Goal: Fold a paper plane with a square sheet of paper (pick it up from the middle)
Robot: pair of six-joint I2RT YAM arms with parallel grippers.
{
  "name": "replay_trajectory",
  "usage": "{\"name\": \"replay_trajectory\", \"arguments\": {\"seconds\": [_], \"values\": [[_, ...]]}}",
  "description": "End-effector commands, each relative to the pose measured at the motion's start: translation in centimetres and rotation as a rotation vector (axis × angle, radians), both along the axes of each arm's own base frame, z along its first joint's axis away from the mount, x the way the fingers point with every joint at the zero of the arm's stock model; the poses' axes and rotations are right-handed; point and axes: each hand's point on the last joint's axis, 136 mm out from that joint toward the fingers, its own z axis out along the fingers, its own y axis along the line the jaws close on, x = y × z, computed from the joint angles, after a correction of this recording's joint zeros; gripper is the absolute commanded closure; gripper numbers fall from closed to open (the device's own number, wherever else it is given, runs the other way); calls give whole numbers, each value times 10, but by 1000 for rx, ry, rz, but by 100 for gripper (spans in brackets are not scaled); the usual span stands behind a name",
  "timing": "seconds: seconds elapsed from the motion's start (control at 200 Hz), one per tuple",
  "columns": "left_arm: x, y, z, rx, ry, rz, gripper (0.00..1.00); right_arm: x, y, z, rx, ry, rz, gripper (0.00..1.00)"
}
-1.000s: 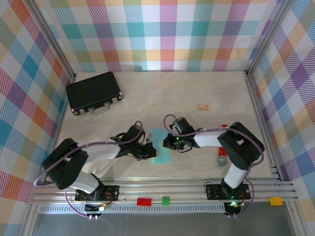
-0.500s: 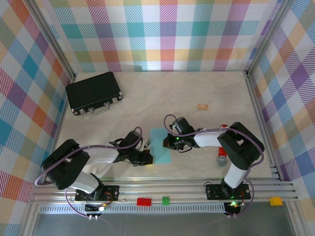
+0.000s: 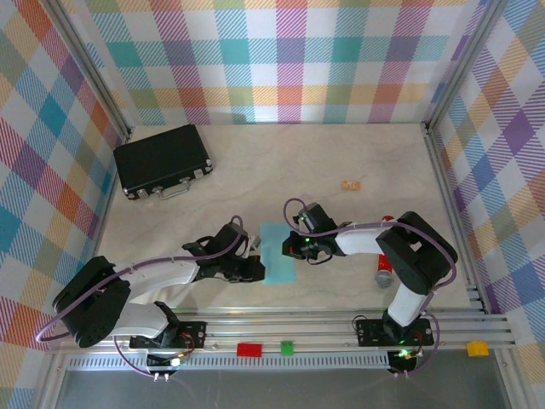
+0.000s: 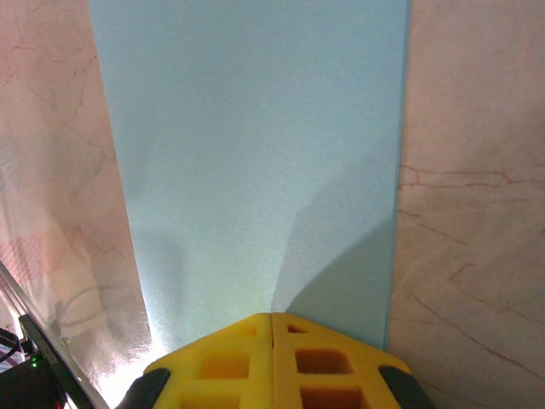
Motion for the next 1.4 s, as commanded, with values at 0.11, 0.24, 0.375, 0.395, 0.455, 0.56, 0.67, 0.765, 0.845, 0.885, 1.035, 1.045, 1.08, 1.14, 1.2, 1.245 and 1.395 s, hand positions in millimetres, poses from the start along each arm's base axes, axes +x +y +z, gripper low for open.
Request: {"name": "replay_trajectory", "arguments": {"seconds": [0.11, 0.24, 0.375, 0.395, 0.455, 0.56, 0.67, 0.765, 0.845, 0.885, 1.035, 1.045, 1.08, 1.14, 1.2, 1.245, 1.395], "values": [[35, -30, -3, -59, 9, 58, 97, -60, -75, -74, -353, 233, -48, 100], [28, -27, -29, -19, 60, 38, 96, -60, -76, -73, -352, 232, -46, 100], [3, -12, -52, 8, 136, 12, 96, -60, -76, -73, -357, 229, -43, 100], [-1, -9, -54, 14, 143, 10, 96, -60, -77, -74, -358, 230, -44, 100], [-14, 2, -60, 34, 157, 0, 96, -60, -77, -74, -359, 229, -45, 100], [-30, 18, -62, 70, 160, -33, 95, -61, -78, -74, -361, 228, -49, 100], [-37, 24, -56, 84, 143, -80, 94, -60, -77, -74, -357, 229, -49, 100], [-35, 23, -44, 74, 109, -98, 94, -59, -75, -73, -350, 225, -46, 100], [-25, 20, -29, 57, 55, -80, 94, -58, -73, -71, -344, 220, -41, 100], [-19, 18, -20, 47, 26, -63, 94, -57, -72, -70, -340, 216, -37, 100], [11, 17, 14, 12, -65, 50, 95, -52, -67, -63, -326, 196, -20, 100], [13, 18, 15, 11, -65, 60, 95, -51, -66, -63, -325, 194, -19, 100], [22, 20, 21, -4, -71, 93, 95, -50, -65, -61, -322, 189, -14, 100], [34, 21, 29, -44, -70, 143, 95, -48, -61, -58, -311, 179, -4, 100], [45, 23, 34, -87, -60, 196, 95, -46, -57, -54, -299, 166, 6, 100], [53, 23, 38, -128, -62, 224, 95, -44, -53, -52, -287, 156, 20, 100], [65, 25, 42, -162, -50, 261, 95, -39, -46, -45, -282, 136, 49, 100]]}}
